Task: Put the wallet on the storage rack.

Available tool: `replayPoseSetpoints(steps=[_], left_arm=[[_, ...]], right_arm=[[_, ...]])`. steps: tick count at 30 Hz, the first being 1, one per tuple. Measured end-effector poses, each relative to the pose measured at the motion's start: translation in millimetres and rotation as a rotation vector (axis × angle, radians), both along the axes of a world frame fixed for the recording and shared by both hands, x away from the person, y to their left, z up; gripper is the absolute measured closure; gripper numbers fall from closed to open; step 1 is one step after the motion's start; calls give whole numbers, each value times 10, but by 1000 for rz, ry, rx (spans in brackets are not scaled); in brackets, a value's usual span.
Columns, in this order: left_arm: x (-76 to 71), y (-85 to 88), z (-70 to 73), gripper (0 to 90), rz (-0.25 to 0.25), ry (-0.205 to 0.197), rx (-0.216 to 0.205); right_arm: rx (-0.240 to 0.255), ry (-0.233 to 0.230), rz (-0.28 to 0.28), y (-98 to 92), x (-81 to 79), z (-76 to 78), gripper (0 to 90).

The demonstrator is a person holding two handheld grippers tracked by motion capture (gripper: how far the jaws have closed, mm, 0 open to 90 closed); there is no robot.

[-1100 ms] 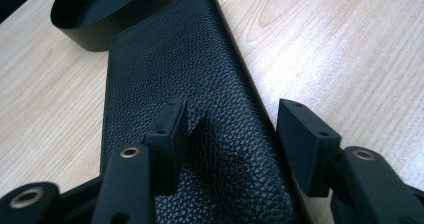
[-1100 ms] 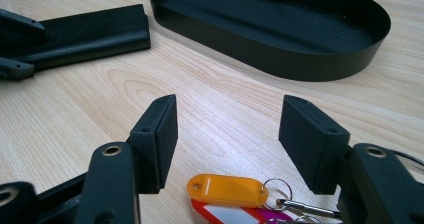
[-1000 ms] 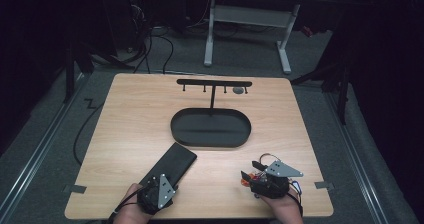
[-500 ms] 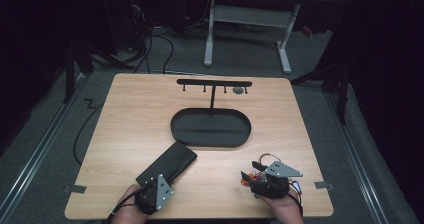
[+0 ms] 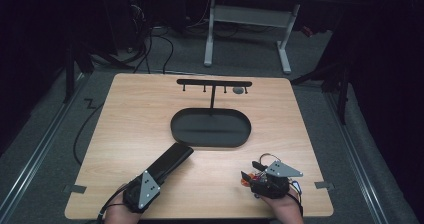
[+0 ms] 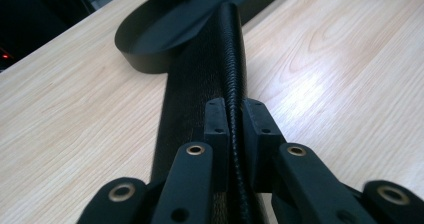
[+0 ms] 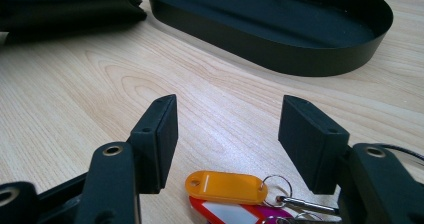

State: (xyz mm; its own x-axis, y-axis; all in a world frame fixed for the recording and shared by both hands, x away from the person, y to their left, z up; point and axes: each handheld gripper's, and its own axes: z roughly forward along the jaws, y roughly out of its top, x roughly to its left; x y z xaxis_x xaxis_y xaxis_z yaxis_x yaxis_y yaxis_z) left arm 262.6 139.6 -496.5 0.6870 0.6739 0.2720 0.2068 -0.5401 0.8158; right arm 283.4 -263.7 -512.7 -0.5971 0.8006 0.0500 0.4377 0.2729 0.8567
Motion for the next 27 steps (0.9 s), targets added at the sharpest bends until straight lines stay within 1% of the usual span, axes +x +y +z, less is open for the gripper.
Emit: replayPoseSetpoints(steps=[2,3,4,10,12,13,15,18,19,20,22,23,25,27], left_arm=[[-13,29,38,826,-5,12,-42],[-22,46,64,826,-12,23,-76],[-22,46,64,827,-12,23,-76],[-57,84,155,831,-35,71,-188],[-67,93,179,833,-40,81,-213],[-74,102,194,833,-41,89,-235],[-72,111,198,833,-41,90,-241],[-42,156,189,832,-33,103,-266],[-20,191,185,831,-23,109,-282],[-20,191,185,830,-23,109,-282],[21,257,171,828,-2,121,-306],[21,257,171,826,-2,121,-306],[58,317,150,824,18,128,-331],[69,333,147,822,24,130,-335]], right_arm=[[-1,1,1,0,2,-1,415],[0,1,3,5,3,0,415],[0,1,3,5,3,0,415],[2,1,8,4,9,2,415],[3,0,7,-2,10,4,415],[6,-1,6,-6,9,4,415],[6,-1,6,-7,10,4,415],[5,3,5,-3,10,2,415],[3,4,8,1,11,-1,415],[3,4,8,1,11,-1,415],[4,6,9,5,13,-6,415],[4,6,9,5,13,-6,415],[4,9,10,7,17,-10,415],[4,9,8,9,18,-12,415]])
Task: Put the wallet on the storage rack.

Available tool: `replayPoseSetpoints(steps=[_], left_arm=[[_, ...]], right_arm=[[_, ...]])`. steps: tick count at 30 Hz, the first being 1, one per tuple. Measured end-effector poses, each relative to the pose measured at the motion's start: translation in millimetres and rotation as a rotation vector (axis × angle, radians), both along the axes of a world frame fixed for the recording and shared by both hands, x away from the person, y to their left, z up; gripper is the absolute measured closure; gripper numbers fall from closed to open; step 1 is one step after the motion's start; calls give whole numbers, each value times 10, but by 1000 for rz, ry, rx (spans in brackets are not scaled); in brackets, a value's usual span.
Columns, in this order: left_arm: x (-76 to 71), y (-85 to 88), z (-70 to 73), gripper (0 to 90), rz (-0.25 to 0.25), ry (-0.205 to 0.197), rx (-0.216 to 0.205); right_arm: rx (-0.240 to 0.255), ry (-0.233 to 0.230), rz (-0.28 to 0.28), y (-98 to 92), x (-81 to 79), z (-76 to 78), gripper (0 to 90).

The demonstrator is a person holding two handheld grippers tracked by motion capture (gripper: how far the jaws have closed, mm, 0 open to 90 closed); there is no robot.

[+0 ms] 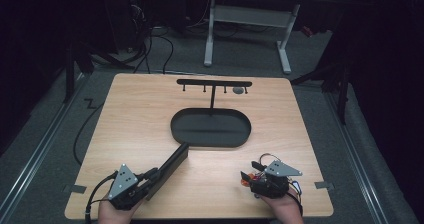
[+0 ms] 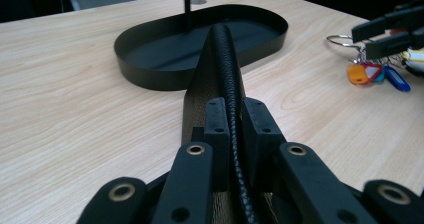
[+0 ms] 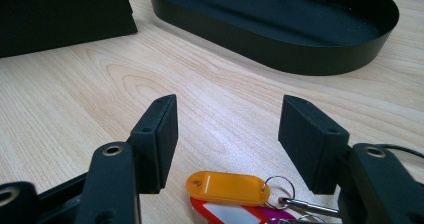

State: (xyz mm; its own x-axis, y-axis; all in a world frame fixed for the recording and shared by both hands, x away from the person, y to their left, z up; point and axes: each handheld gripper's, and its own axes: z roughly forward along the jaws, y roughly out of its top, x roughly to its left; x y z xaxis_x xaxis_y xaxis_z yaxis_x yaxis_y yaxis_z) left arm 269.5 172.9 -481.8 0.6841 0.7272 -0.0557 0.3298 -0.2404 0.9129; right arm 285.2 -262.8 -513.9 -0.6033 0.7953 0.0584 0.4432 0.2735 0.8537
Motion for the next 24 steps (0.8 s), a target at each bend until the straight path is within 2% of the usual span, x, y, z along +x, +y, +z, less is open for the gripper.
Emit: replayPoseSetpoints(steps=[5,9,18,24], left_arm=[[64,106,-39,815,37,7,-23],[94,161,-62,810,48,14,-42],[104,194,-89,779,70,3,-49],[87,170,-81,735,62,-10,-42]], right_arm=[[1,4,3,9,4,-8,416],[1,7,4,15,8,-13,416],[-1,20,6,18,17,-27,416],[1,19,8,14,19,-26,415]])
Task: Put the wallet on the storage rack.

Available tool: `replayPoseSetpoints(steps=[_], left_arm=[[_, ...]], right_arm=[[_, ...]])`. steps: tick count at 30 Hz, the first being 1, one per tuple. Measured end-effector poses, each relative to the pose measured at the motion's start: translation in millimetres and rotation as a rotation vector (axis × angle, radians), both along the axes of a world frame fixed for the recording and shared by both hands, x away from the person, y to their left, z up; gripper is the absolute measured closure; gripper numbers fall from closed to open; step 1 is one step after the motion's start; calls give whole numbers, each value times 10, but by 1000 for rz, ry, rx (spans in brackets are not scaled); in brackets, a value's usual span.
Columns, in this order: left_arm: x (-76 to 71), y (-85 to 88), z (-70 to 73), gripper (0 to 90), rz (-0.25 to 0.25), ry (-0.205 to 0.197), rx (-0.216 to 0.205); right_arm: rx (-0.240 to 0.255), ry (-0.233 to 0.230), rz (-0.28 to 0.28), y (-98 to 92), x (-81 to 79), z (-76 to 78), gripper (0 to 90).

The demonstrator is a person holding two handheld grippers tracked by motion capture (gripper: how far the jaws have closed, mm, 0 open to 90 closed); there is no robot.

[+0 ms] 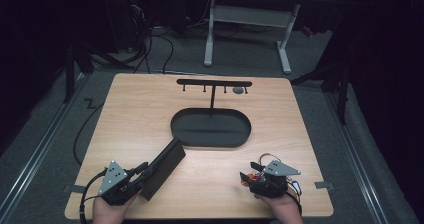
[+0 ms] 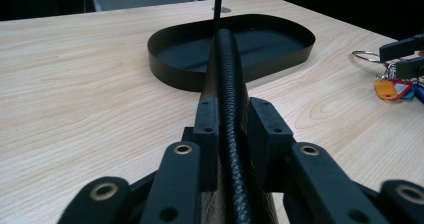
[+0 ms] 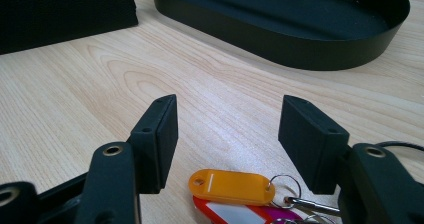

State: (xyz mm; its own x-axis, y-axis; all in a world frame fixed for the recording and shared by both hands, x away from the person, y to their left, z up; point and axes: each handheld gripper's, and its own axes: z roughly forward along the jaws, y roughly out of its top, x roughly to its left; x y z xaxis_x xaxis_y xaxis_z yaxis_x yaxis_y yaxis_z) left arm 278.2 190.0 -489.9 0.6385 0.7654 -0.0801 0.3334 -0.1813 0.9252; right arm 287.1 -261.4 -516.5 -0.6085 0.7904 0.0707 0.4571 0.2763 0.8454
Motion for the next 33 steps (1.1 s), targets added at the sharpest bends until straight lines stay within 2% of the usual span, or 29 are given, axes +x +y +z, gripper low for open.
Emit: replayPoseSetpoints(steps=[5,9,12,15,16,18,19,20,24,26,27,28,29,30,31,33], left_arm=[[-6,-59,-22,670,-13,2,41],[-8,-75,-25,642,-10,-9,72],[-2,-81,-18,588,-3,-8,85],[-7,-91,-10,573,-1,-6,108],[-11,-95,-5,573,1,-5,107],[-25,-118,7,574,1,-9,110],[-36,-149,13,574,-3,-14,127],[-36,-149,13,576,-3,-14,127],[-43,-206,27,579,-6,-11,184],[-54,-228,46,582,-6,-12,201],[-58,-243,54,586,-4,-14,210],[-62,-272,67,589,1,-15,236],[-62,-272,67,591,1,-15,236],[-62,-313,81,595,8,-17,274],[-62,-313,81,599,8,-17,274],[-53,-354,96,600,15,-15,302]], right_arm=[[-1,0,1,-1,2,1,415],[2,-3,1,-5,3,3,415],[-1,-9,4,-27,2,18,413],[-21,-9,-8,-42,-10,39,415],[-50,-22,-31,-67,-27,73,423],[-61,-26,-38,-81,-33,96,427],[-64,-43,-61,-136,-38,173,428],[-62,-47,-69,-158,-44,198,429],[-61,-74,-93,-242,-114,280,430],[-68,-106,-99,-278,-169,290,429],[-76,-109,-97,-296,-190,285,429],[-81,-106,-100,-328,-219,254,425],[-81,-106,-100,-328,-219,254,425],[-73,-112,-107,-358,-245,208,425],[-68,-112,-107,-369,-251,189,424],[-57,-107,-108,-384,-255,155,422]])
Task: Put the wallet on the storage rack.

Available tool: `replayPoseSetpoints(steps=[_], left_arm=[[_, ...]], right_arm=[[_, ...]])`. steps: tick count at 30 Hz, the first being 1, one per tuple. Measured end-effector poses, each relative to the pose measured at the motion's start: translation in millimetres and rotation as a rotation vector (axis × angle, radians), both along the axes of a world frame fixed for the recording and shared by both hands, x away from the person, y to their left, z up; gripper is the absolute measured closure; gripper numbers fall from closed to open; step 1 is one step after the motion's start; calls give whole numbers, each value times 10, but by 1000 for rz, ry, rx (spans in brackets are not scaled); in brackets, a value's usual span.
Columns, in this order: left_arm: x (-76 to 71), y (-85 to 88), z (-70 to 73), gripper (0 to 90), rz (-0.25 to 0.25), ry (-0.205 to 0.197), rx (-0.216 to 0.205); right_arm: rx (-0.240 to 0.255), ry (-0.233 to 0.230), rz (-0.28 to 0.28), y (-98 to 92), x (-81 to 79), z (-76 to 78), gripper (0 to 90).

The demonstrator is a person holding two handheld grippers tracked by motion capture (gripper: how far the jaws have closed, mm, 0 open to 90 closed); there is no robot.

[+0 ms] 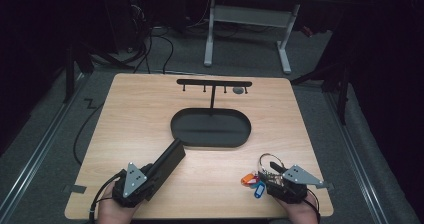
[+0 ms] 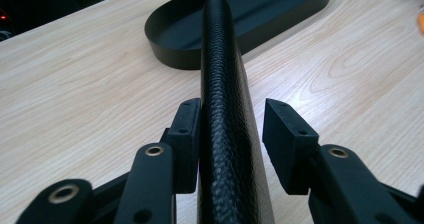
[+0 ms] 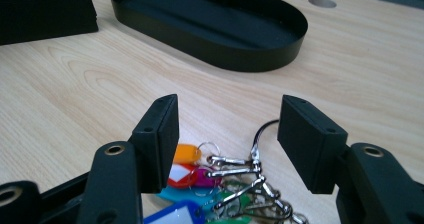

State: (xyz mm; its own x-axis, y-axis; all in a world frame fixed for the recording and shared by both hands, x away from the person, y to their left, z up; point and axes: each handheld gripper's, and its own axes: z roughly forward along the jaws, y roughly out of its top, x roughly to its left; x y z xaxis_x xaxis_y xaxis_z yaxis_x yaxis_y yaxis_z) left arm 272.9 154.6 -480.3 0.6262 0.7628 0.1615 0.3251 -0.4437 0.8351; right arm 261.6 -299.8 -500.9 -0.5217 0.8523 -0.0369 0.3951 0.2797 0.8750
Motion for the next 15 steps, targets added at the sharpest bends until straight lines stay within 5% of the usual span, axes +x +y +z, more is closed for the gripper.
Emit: replayPoseSetpoints(steps=[7,15], left_arm=[[129,-58,89,620,-10,76,75],[224,-95,314,632,-30,164,181]], right_arm=[[56,30,9,-138,27,-74,427],[149,2,26,-222,-26,12,427]])
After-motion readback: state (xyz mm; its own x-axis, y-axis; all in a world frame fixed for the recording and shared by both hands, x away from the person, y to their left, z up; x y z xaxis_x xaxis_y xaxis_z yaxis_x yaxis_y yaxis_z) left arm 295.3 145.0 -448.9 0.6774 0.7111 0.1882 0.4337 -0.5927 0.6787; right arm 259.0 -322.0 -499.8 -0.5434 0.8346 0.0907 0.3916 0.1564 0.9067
